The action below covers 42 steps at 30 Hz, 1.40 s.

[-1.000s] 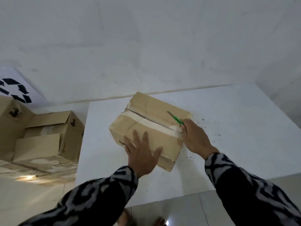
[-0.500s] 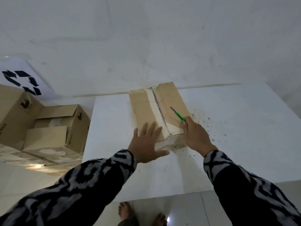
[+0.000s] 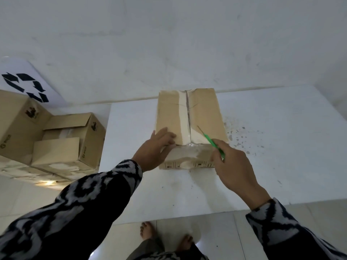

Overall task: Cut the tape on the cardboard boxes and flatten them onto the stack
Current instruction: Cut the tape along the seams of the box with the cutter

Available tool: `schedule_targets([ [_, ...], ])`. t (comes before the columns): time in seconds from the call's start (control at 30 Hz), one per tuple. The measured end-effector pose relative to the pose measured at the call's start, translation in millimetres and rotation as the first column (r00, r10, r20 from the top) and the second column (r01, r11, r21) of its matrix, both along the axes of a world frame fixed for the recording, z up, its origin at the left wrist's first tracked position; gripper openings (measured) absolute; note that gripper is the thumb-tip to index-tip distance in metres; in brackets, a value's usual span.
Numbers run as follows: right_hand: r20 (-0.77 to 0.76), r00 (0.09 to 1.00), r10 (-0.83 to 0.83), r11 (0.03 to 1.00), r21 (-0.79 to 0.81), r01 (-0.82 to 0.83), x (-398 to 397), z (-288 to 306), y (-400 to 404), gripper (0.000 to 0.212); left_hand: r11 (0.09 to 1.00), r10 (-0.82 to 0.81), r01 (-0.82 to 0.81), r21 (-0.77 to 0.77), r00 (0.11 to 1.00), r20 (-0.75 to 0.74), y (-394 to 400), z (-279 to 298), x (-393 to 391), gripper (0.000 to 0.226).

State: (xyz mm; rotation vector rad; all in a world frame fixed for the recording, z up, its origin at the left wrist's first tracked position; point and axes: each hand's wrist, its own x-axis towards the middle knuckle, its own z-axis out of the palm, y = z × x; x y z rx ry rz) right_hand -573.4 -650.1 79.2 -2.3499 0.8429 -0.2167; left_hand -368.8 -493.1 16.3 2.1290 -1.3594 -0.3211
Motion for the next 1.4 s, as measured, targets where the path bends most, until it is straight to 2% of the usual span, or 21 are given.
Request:
schedule_targets([
  [0.1, -0.046, 0.995, 0.084, 0.996, -0.038, -0.085, -8, 22, 17, 0.045, 0.979, 0.098, -0.088, -0.184, 0.994, 0.049, -10, 19, 6, 0.010],
  [0.23, -0.120, 0.986, 0.113, 0.973, -0.187, -0.135, 4, 34, 23, 0.047, 0.947, 0.170, -0.146, -0.287, 0.984, 0.061, -22, 42, 10, 0.004],
  [0.47, -0.167, 0.979, 0.117, 0.934, -0.317, -0.166, 26, 39, 22, 0.045, 0.947, 0.185, -0.163, -0.277, 0.981, 0.057, -25, 44, 8, 0.007],
  [0.87, -0.303, 0.952, 0.038, 0.894, -0.416, -0.168, 39, 49, 26, 0.051, 0.939, 0.188, -0.160, -0.305, 0.980, 0.065, -29, 41, 5, 0.007],
  [1.03, -0.399, 0.916, -0.031, 0.899, -0.412, -0.149, 44, 58, 34, 0.071, 0.938, 0.186, -0.154, -0.310, 0.980, 0.075, -31, 42, 3, 0.006],
  [1.4, -0.455, 0.890, -0.026, 0.917, -0.366, -0.160, 41, 63, 26, 0.061, 0.944, 0.186, -0.152, -0.292, 0.978, 0.094, -33, 34, 1, 0.007],
])
